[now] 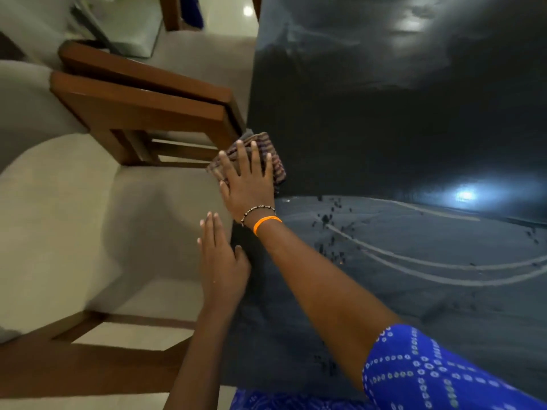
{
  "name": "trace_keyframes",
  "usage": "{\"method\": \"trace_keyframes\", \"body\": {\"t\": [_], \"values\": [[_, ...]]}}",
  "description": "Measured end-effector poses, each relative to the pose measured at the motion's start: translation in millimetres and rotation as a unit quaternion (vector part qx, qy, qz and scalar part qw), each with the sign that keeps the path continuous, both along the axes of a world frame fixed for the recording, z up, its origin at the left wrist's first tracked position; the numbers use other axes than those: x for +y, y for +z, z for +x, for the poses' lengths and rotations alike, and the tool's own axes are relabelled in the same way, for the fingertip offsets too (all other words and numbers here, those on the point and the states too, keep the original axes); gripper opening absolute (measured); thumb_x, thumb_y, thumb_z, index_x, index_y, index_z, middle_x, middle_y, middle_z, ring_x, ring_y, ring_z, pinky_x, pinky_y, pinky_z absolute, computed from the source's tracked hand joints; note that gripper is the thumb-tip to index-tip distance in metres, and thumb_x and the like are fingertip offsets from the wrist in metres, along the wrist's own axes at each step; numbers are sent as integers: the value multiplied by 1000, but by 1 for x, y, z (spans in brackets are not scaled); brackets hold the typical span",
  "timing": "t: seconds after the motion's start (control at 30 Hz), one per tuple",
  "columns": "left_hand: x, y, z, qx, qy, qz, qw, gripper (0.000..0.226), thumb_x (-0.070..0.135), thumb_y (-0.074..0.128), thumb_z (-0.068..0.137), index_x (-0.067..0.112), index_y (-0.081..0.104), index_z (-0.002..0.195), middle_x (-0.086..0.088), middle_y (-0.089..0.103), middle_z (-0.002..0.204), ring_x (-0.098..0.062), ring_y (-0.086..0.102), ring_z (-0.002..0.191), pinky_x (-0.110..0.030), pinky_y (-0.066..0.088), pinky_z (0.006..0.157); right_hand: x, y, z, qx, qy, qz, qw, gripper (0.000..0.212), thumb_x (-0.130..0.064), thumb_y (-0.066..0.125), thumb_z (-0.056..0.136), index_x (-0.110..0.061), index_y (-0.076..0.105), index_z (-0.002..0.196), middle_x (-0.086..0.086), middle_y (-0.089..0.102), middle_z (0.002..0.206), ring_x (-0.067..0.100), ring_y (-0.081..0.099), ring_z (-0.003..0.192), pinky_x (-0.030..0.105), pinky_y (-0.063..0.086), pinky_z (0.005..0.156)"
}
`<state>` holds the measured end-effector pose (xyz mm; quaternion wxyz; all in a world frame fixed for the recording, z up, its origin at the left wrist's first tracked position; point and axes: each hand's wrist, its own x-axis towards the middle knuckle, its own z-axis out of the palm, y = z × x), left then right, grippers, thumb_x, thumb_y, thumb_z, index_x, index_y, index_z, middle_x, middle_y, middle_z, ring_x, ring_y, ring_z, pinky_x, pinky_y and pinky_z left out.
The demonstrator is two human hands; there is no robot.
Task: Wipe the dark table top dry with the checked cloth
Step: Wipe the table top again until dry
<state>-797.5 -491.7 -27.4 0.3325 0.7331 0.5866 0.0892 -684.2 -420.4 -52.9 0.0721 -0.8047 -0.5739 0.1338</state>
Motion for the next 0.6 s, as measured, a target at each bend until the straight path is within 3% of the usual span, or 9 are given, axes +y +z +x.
{"method": "trace_keyframes", "body": {"t": [0.13,0.33,0.47,0.6], "values": [[-2,1,-15,-28,1,-41,999,70,1,42,88,9,5,147,-5,5,158,-15,-2,145,-36,4,119,-11,-5,-17,-24,94,-4,995,55,-27,41,89,-21,30,144,3,27,154,29,15,144,51,2,116],[-9,7,-12,-41,-24,-66,997,65,7,40,93,11,6,147,-3,6,158,-14,3,145,-34,9,119,-41,-5,4,-6,56,29,998,56,-32,37,93,-27,23,147,4,16,158,29,12,146,46,7,116],[-14,6,-6,-60,-39,-103,992,63,13,40,94,15,7,148,1,6,158,-12,6,144,-23,6,114,-103,-7,66,-37,-65,23,997,57,-32,34,94,-31,15,148,4,13,159,29,10,146,46,11,116],[-20,3,1,-60,-39,-125,990,64,10,37,93,16,5,148,4,1,158,-10,4,143,-19,4,109,-187,-3,148,-73,-240,6,968,58,-34,29,91,-28,19,148,7,16,158,32,15,145,48,13,117]]}}
